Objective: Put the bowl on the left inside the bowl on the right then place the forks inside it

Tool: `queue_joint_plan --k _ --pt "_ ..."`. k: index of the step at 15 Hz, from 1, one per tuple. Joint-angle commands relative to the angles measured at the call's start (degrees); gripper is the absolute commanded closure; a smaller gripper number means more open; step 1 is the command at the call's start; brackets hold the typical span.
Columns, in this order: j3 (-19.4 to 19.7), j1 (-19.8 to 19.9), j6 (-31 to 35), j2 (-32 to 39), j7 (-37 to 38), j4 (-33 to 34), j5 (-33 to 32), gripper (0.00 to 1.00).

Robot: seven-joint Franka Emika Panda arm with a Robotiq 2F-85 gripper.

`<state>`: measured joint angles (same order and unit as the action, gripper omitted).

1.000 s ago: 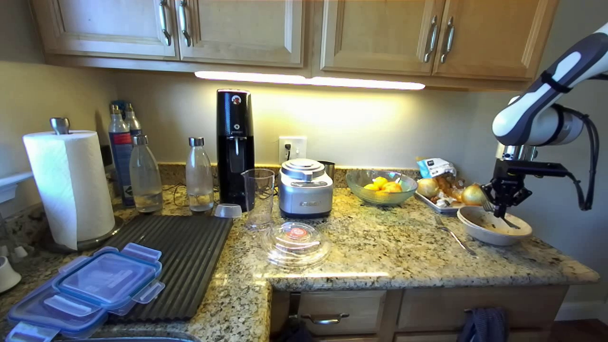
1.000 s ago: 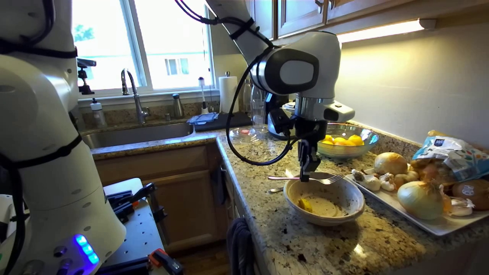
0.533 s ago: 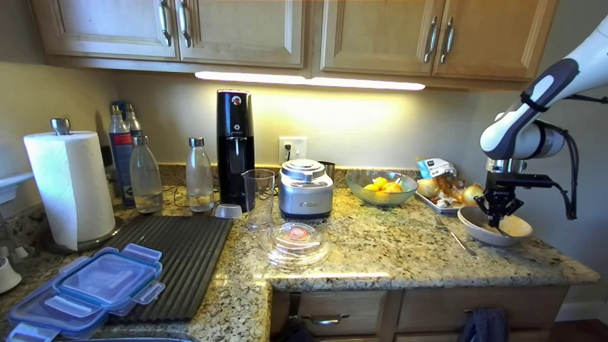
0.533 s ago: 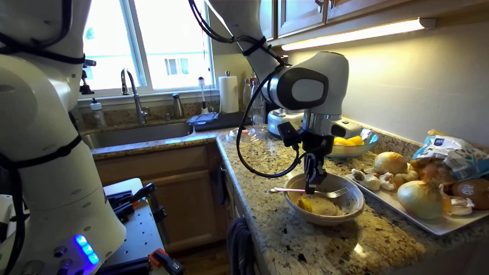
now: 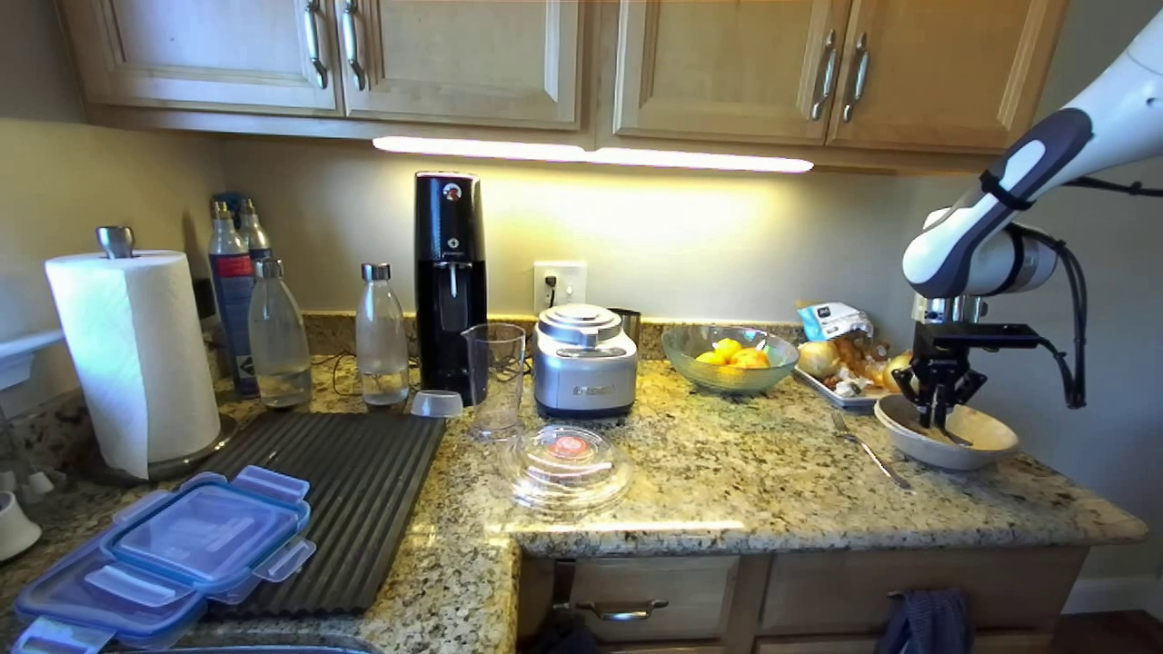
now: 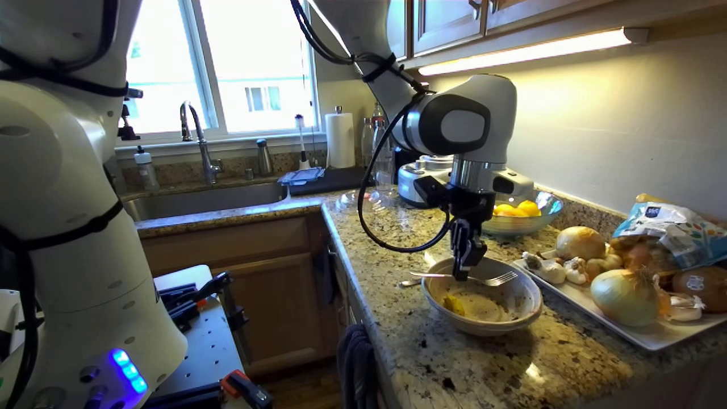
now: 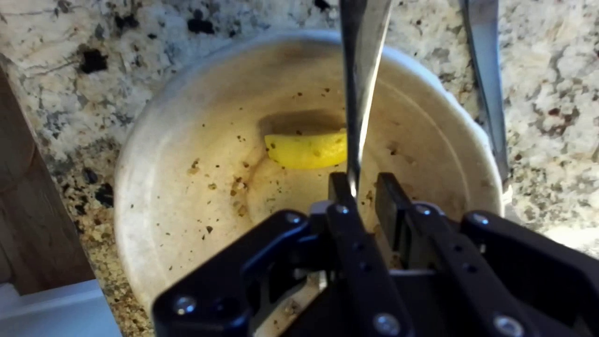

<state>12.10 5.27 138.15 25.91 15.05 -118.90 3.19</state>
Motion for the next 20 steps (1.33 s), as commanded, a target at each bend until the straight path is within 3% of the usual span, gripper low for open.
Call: queue_joint_plan --k 1,9,20 --pt "0.54 -2.18 -3.84 -4.69 2.68 -2.33 -3.98 0.49" --pt "-0.56 -3.85 -7.08 -7.24 5.12 -3.71 -6.68 0.00" --pt "-7.17 -5.95 -2.87 -8.89 1.31 -5.00 -5.51 0.00"
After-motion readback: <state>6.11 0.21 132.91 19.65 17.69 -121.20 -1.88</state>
